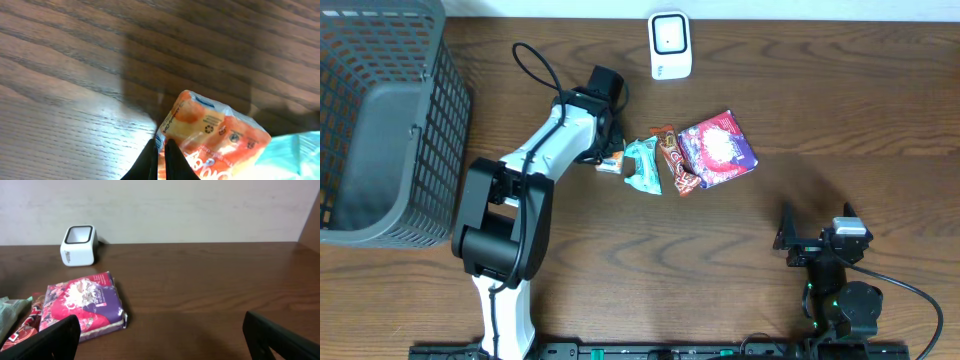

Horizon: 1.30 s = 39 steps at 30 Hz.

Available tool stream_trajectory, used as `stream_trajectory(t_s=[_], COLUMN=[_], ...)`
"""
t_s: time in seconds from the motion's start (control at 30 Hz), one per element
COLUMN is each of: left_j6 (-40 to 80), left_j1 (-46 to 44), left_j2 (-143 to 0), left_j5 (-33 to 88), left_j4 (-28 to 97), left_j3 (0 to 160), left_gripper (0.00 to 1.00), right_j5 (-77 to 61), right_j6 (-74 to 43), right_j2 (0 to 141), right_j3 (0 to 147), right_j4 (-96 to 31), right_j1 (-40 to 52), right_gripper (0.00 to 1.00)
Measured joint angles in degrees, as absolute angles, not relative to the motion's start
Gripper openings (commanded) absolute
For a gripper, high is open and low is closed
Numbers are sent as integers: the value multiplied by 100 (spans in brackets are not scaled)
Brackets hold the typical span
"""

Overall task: Scan the item barcode
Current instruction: 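Release the orange pack and pull the left gripper back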

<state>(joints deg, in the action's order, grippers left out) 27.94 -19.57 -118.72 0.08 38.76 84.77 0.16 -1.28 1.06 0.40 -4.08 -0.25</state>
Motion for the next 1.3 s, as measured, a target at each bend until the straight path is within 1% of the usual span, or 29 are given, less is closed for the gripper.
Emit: stream_trajectory(t_s=[0.13, 0.17, 0.2, 0.27, 0.3, 0.33, 0.37, 0.4, 0.43, 0.5, 0.53, 0.7, 0.87, 1.07, 1.3], left_j6=[2749, 2731, 2711, 2692, 2683, 2683, 2698, 2694, 2679, 2698, 2696, 2696, 2696, 2696, 2696], left_j1=[-1962, -1962, -1962, -1962, -1962, -1962, -1962, -1962, -1962, -1962, -1962, -1962, -1962, -1962, -1962], left_j2=[-11662, -11550, -11428, -11037, -10847, -10661, -10368, -10123, -9913, -9502, -9303, -8576, -8152, -8058, -8058], left_j5=[58, 75, 89, 99, 113, 117, 126, 117, 117, 113, 108, 95, 99, 117, 117], left_j4=[3881, 3881, 3894, 3935, 3972, 4010, 4075, 4130, 4200, 4368, 4473, 5177, 5944, 6810, 7343], left_j3=[8462, 8444, 8431, 8407, 8407, 8407, 8407, 8407, 8407, 8407, 8407, 8407, 8407, 8399, 8399], left_gripper=[8, 11, 27, 40, 51, 68, 73, 74, 78, 100, 98, 98, 98, 98, 98], right_j5=[16, 16, 19, 16, 16, 16, 16, 16, 16, 16, 16, 16, 16, 16, 16], right_j6=[-130, -130, -130, -130, -128, -128, -128, -130, -130, -130, -130, -130, -128, -130, -130], right_j2=[106, 106, 106, 106, 106, 106, 106, 106, 106, 106, 106, 106, 106, 106, 106], right_j3=[40, 40, 40, 40, 40, 40, 40, 40, 40, 40, 40, 40, 40, 40, 40], right_j4=[-408, -408, -405, -408, -408, -408, -408, -408, -408, -408, -408, -405, -405, -408, -408], right_j1=[-25, -25, -25, -25, -25, -25, -25, -25, -25, -25, -25, -25, -25, -25, -25], right_gripper=[99, 99, 99, 99, 99, 99, 99, 99, 99, 99, 99, 99, 99, 99, 99])
